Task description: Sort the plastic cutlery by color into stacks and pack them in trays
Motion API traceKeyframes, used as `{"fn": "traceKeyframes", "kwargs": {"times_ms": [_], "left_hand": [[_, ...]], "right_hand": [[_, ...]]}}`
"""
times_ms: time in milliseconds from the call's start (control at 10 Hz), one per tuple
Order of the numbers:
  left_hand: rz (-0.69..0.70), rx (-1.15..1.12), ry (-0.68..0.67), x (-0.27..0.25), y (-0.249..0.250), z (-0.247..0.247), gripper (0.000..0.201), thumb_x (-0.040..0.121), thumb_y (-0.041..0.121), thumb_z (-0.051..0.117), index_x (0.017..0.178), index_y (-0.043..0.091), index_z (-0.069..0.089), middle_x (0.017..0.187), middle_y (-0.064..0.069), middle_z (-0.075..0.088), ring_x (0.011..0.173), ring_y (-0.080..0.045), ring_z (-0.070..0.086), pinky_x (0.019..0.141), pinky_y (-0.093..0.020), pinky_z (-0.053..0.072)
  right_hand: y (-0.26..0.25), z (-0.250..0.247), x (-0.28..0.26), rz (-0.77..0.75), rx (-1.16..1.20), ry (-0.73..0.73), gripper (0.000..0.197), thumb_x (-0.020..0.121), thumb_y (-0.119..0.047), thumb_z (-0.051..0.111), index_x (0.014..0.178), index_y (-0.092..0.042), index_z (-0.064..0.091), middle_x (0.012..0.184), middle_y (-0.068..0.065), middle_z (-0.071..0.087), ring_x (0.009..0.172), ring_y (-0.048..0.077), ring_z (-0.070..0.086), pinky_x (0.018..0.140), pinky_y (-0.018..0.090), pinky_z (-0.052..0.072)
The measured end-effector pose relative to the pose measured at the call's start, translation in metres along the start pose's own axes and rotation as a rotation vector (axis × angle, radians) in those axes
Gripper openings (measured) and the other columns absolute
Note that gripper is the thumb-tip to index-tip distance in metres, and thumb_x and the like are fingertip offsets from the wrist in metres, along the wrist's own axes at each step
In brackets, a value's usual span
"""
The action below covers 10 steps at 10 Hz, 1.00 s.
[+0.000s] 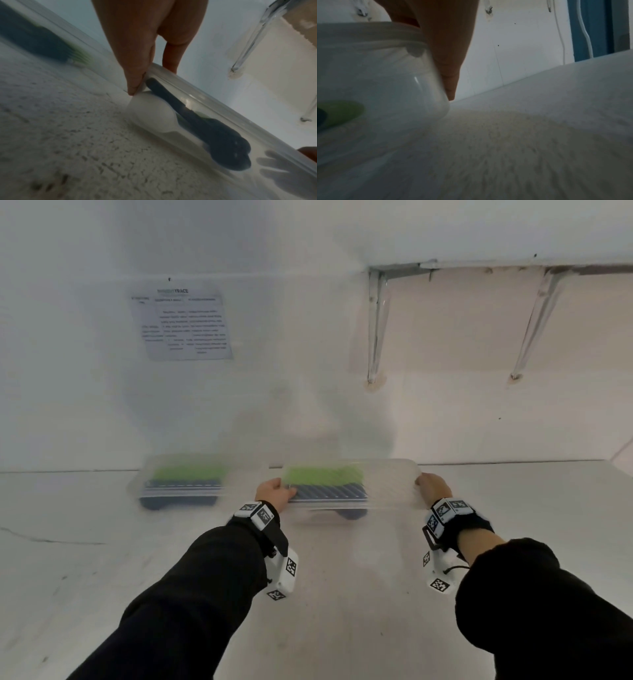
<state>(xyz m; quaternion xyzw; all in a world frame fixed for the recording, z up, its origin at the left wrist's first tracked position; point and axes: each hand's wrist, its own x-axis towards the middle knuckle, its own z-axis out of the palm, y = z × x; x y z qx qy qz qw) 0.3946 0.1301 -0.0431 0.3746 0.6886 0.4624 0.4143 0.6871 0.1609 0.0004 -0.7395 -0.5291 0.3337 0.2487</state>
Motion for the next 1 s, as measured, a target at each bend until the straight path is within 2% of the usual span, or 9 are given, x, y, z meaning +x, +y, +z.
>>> {"fn": "traceKeyframes", "kwargs": {"times_ms": [100, 200, 300, 400, 600, 700, 800, 900, 1000], "left_hand": [[0.02, 0.053, 0.031, 0.001, 0.01, 0.005, 0.05, 0.084, 0.005, 0.063, 0.13, -0.008, 0.048, 0.133, -0.018, 0.052, 0.121, -0.033, 0.051, 0.106, -0.047, 0.038], [0.042, 0.084, 0.079, 0.007, 0.02, 0.008, 0.048, 0.09, 0.004, 0.057, 0.134, -0.007, 0.043, 0.136, -0.019, 0.049, 0.126, -0.032, 0.047, 0.108, -0.043, 0.037], [0.07, 0.088, 0.067, 0.02, 0.022, 0.011, 0.044, 0.091, 0.003, 0.054, 0.134, -0.006, 0.044, 0.136, -0.019, 0.05, 0.125, -0.032, 0.049, 0.108, -0.042, 0.037], [0.068, 0.083, 0.051, 0.031, 0.018, 0.016, 0.05, 0.093, 0.006, 0.052, 0.14, -0.002, 0.038, 0.141, -0.018, 0.045, 0.129, -0.029, 0.045, 0.11, -0.042, 0.034], [0.123, 0.167, 0.005, 0.026, 0.011, 0.016, 0.048, 0.101, 0.017, 0.037, 0.146, 0.006, 0.026, 0.153, -0.009, 0.028, 0.14, -0.023, 0.028, 0.114, -0.029, 0.02], [0.116, 0.122, -0.025, 0.021, 0.006, 0.017, 0.048, 0.102, 0.025, 0.033, 0.148, 0.014, 0.025, 0.153, -0.006, 0.028, 0.14, -0.023, 0.029, 0.115, -0.03, 0.022], [0.051, 0.132, -0.06, 0.027, 0.001, 0.014, 0.053, 0.1, 0.033, 0.035, 0.145, 0.006, 0.031, 0.149, -0.015, 0.035, 0.136, -0.031, 0.035, 0.113, -0.041, 0.029], [0.01, 0.115, -0.089, 0.025, 0.0, 0.005, 0.056, 0.098, 0.036, 0.04, 0.138, -0.004, 0.037, 0.143, -0.027, 0.036, 0.133, -0.04, 0.036, 0.111, -0.051, 0.029], [0.009, 0.077, -0.1, 0.022, -0.004, -0.007, 0.05, 0.097, 0.022, 0.043, 0.14, -0.003, 0.035, 0.144, -0.026, 0.035, 0.134, -0.038, 0.035, 0.112, -0.051, 0.027]], "right_hand": [[-0.004, 0.005, 0.021, -0.035, 0.046, -0.018, 0.032, 0.093, -0.007, 0.041, 0.118, 0.005, 0.057, 0.126, 0.023, 0.055, 0.117, 0.036, 0.049, 0.096, 0.036, 0.037], [-0.008, 0.009, 0.037, -0.052, 0.112, -0.015, 0.032, 0.093, -0.006, 0.042, 0.12, 0.006, 0.057, 0.127, 0.023, 0.056, 0.117, 0.035, 0.05, 0.099, 0.037, 0.037], [-0.008, 0.012, 0.048, -0.049, 0.093, -0.011, 0.034, 0.095, -0.007, 0.04, 0.122, 0.007, 0.055, 0.129, 0.022, 0.054, 0.119, 0.035, 0.049, 0.1, 0.036, 0.036], [-0.003, 0.015, 0.058, -0.057, 0.076, -0.008, 0.035, 0.095, -0.008, 0.036, 0.121, 0.009, 0.054, 0.127, 0.023, 0.054, 0.118, 0.035, 0.049, 0.098, 0.036, 0.036], [0.0, 0.022, 0.057, -0.088, 0.036, -0.008, 0.04, 0.102, -0.015, 0.025, 0.13, 0.007, 0.043, 0.138, 0.023, 0.043, 0.127, 0.034, 0.041, 0.102, 0.033, 0.031], [-0.002, 0.022, 0.052, -0.08, 0.007, -0.003, 0.043, 0.103, -0.019, 0.023, 0.135, 0.006, 0.036, 0.143, 0.022, 0.038, 0.131, 0.033, 0.038, 0.104, 0.033, 0.028], [-0.002, 0.02, 0.049, -0.051, 0.005, -0.02, 0.049, 0.102, -0.024, 0.024, 0.144, 0.001, 0.027, 0.15, 0.018, 0.029, 0.137, 0.031, 0.03, 0.109, 0.033, 0.023], [-0.002, 0.019, 0.035, -0.046, 0.043, 0.051, 0.051, 0.102, -0.026, 0.025, 0.146, -0.002, 0.023, 0.152, 0.017, 0.026, 0.139, 0.03, 0.027, 0.111, 0.032, 0.022], [-0.002, 0.019, 0.014, -0.034, 0.045, 0.113, 0.046, 0.102, -0.022, 0.024, 0.136, 0.005, 0.038, 0.141, 0.023, 0.04, 0.129, 0.034, 0.039, 0.103, 0.035, 0.03]]}}
